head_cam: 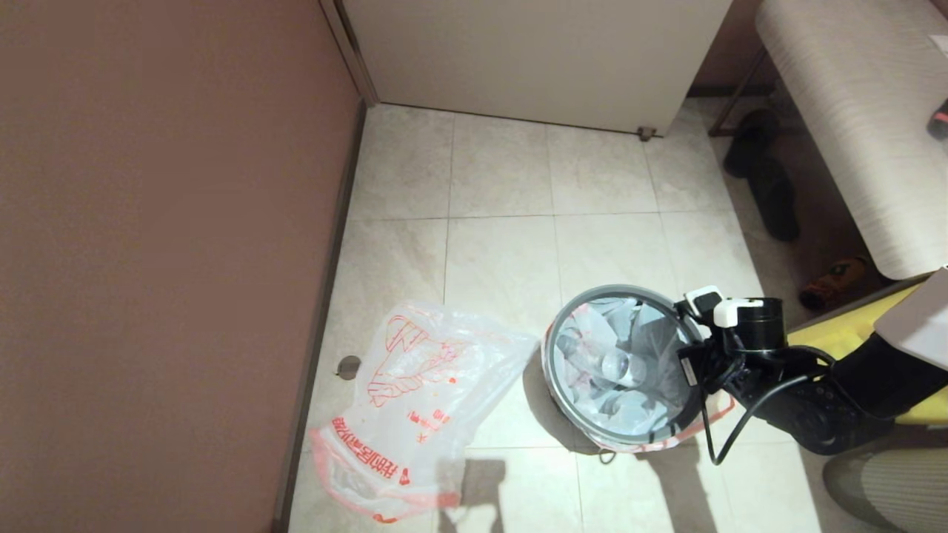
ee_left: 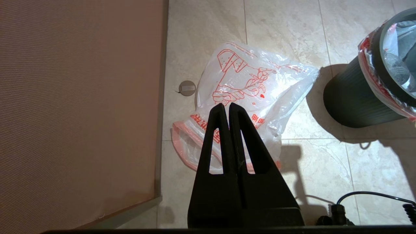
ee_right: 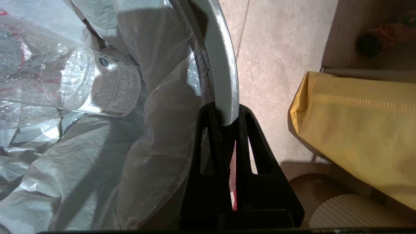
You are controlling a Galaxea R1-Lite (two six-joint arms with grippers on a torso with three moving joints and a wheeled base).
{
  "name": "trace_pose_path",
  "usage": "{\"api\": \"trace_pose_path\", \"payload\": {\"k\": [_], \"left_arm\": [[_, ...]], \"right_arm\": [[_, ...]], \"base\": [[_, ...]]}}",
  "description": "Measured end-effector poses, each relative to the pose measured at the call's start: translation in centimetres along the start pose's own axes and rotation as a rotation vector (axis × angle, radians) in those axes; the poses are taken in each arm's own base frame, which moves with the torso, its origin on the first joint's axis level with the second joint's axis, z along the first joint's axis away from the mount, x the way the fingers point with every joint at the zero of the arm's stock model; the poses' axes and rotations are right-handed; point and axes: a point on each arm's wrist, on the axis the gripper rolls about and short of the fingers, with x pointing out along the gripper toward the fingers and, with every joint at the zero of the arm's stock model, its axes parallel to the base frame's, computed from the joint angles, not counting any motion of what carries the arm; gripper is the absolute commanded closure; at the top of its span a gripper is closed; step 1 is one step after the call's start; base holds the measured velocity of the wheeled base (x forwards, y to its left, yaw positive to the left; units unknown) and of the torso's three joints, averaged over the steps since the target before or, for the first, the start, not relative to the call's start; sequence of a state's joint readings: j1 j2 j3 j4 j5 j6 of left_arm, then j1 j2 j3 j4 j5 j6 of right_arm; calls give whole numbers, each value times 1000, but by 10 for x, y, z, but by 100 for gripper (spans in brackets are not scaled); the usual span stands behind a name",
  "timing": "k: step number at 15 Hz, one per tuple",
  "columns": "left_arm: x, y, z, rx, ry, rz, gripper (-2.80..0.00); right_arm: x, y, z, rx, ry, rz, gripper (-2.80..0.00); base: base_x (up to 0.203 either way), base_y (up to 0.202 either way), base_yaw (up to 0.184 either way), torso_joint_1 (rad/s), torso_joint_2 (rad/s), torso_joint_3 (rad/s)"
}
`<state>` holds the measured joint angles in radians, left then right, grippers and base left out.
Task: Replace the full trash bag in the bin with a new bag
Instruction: Place the trash can ring on the floor
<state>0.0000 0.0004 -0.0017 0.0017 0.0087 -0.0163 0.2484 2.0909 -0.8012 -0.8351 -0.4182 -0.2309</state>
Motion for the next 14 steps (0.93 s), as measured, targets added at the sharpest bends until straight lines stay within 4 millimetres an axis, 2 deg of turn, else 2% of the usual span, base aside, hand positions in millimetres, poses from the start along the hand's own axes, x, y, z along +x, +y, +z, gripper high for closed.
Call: {"api": "trace_pose_path", "payload": {"k": [10,14], "left_arm": [[0,0,0,0,0,0,0],[0,0,0,0,0,0,0]], "right_arm": [[-50,-16,8,11,-48,20,0],[-84,-24,10,19,-70,40,0]], "base": [[0,0,0,0,0,0],[0,0,0,0,0,0]]}}
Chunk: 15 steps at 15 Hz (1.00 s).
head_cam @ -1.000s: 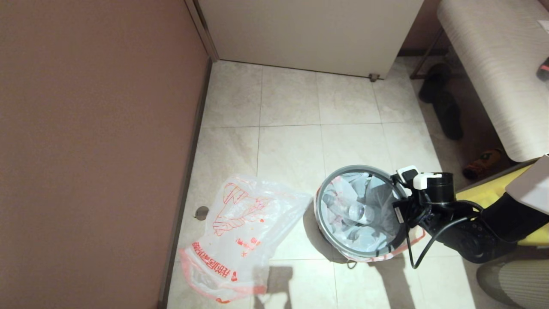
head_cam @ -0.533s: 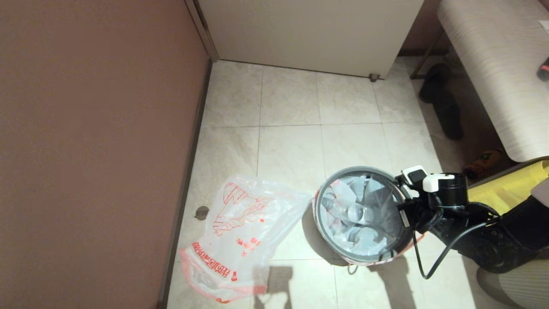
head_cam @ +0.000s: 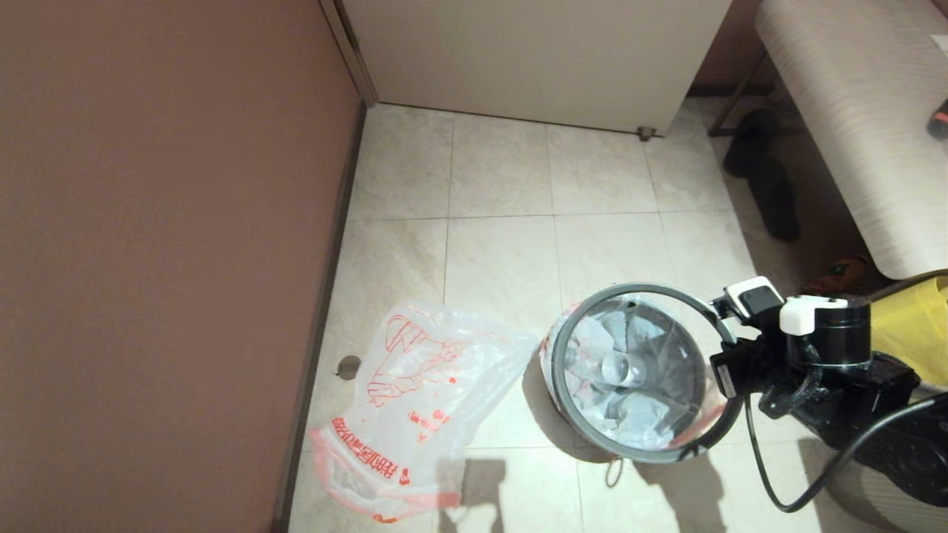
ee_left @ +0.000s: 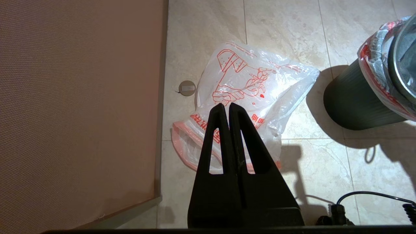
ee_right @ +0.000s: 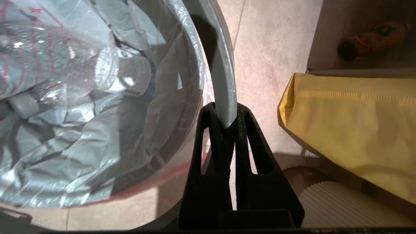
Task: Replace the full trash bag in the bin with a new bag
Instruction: Place the trash can ring on the floor
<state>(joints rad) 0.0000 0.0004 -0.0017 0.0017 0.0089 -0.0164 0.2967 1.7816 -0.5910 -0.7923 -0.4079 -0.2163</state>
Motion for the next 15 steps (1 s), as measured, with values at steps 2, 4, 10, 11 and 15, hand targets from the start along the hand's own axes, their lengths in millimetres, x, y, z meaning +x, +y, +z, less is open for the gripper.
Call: {"api": "trace_pose_path", "payload": {"k": [2,4,10,11,15], "left_arm": [[0,0,0,0,0,0,0],[0,0,0,0,0,0,0],[0,0,0,0,0,0,0],[0,0,0,1,0,0,0],[0,0,0,0,0,0,0]], "right_arm": [[-22,-1,2,13,-10,27,0],[-45,-6,6,46,-14,49,0],[-86,-38,5,118,44,17,0],[-86,-47,5,137,45,-20,0],[-80,-83,4,200,81,-149,0]], "base": [[0,0,0,0,0,0],[0,0,0,0,0,0],[0,0,0,0,0,0],[0,0,0,0,0,0],[0,0,0,0,0,0]]}}
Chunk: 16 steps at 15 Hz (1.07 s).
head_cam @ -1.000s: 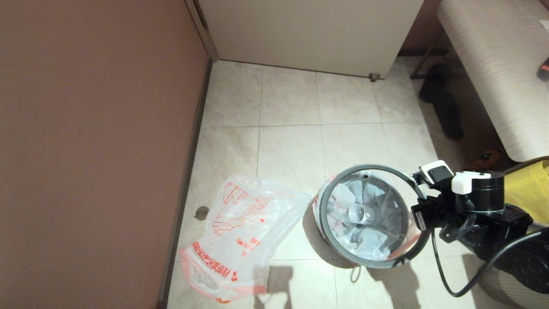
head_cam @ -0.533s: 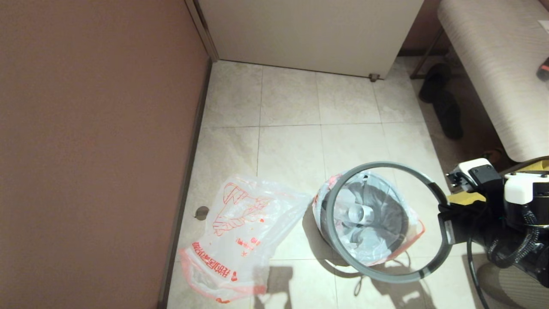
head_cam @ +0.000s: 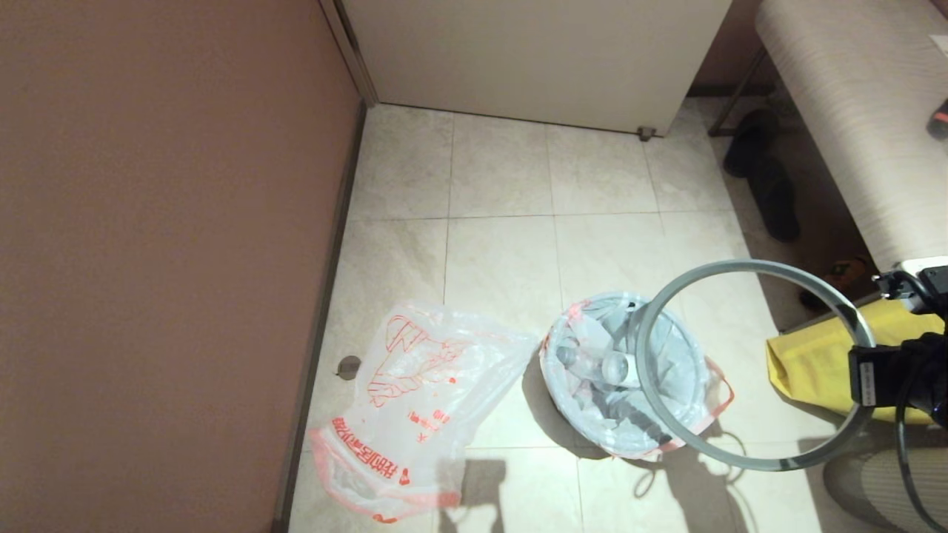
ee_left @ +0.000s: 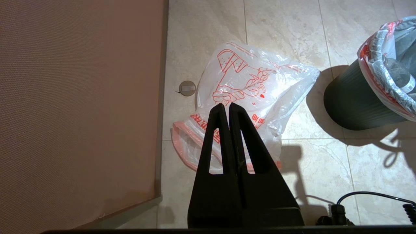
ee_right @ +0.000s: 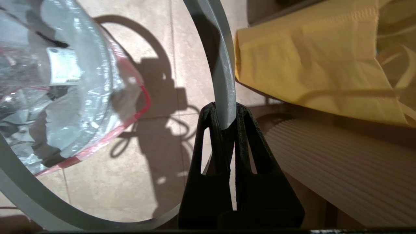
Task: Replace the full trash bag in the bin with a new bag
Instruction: Place the trash can ring on the floor
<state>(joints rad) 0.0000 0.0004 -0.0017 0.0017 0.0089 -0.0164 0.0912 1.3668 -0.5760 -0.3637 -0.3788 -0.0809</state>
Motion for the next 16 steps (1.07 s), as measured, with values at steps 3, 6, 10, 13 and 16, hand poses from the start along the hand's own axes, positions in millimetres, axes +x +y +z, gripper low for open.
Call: {"api": "trace_pose_path", "payload": {"k": [3,6,10,13,16], "left_arm": [[0,0,0,0,0,0,0],[0,0,0,0,0,0,0],[0,0,0,0,0,0,0],[0,0,0,0,0,0,0],[0,0,0,0,0,0,0]], "right_arm": [[10,-23,13,46,23,-68,0],[30,-44,29,95,13,-148,0],[67,-65,32,127,63,-235,0],[99,-74,27,132,112,-263,0],[137,-78,11,119,138,-283,0]], "base": [[0,0,0,0,0,0],[0,0,0,0,0,0],[0,0,0,0,0,0],[0,0,0,0,0,0],[0,0,0,0,0,0]]}}
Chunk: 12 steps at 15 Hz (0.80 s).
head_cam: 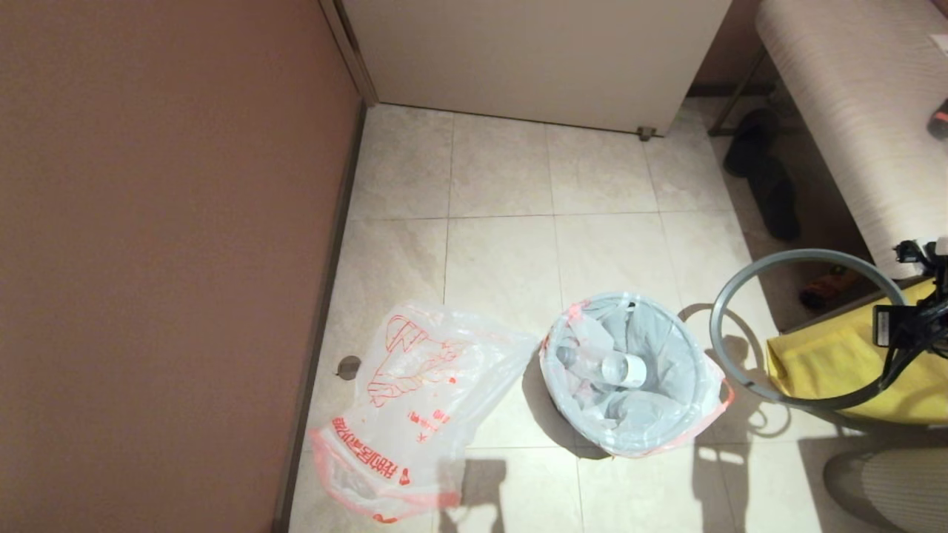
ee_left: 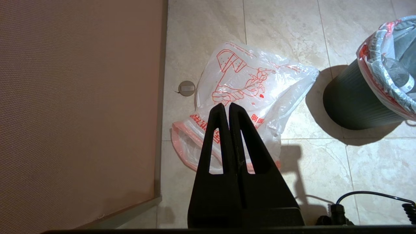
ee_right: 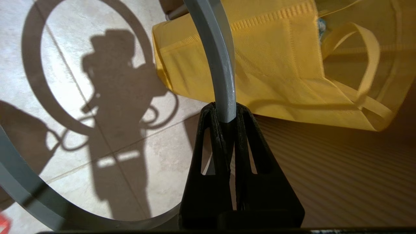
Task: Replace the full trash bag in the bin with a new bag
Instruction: Place the trash can ring on the floor
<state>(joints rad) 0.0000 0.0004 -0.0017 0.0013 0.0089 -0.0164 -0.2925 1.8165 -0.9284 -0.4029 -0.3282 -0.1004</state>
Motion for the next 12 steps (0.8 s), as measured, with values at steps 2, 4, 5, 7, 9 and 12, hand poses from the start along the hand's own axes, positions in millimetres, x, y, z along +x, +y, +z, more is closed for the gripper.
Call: {"api": "trace_pose_path", "payload": {"k": [2,4,5,7,9,12], "left_arm": [[1,0,-4,0,15,0,0],[2,0,-6,0,22,0,0],[1,0,-4,0,16,0,0],[1,0,-2,0,8,0,0],[0,0,-1,0,2,0,0],[0,0,0,0,1,0,0]], "right_arm": [[32,6,-15,-20,13,-6,0],[64,15,-36,-57,37,7,0],[78,20,-50,-77,61,32,0],[102,30,-81,-137,135,102,0],[121,37,-113,-212,220,150,0],[137,45,-153,-269,326,270,0]], "base": [[0,0,0,0,0,0],[0,0,0,0,0,0],[0,0,0,0,0,0],[0,0,0,0,0,0],[0,0,0,0,0,0],[0,0,0,0,0,0]]}}
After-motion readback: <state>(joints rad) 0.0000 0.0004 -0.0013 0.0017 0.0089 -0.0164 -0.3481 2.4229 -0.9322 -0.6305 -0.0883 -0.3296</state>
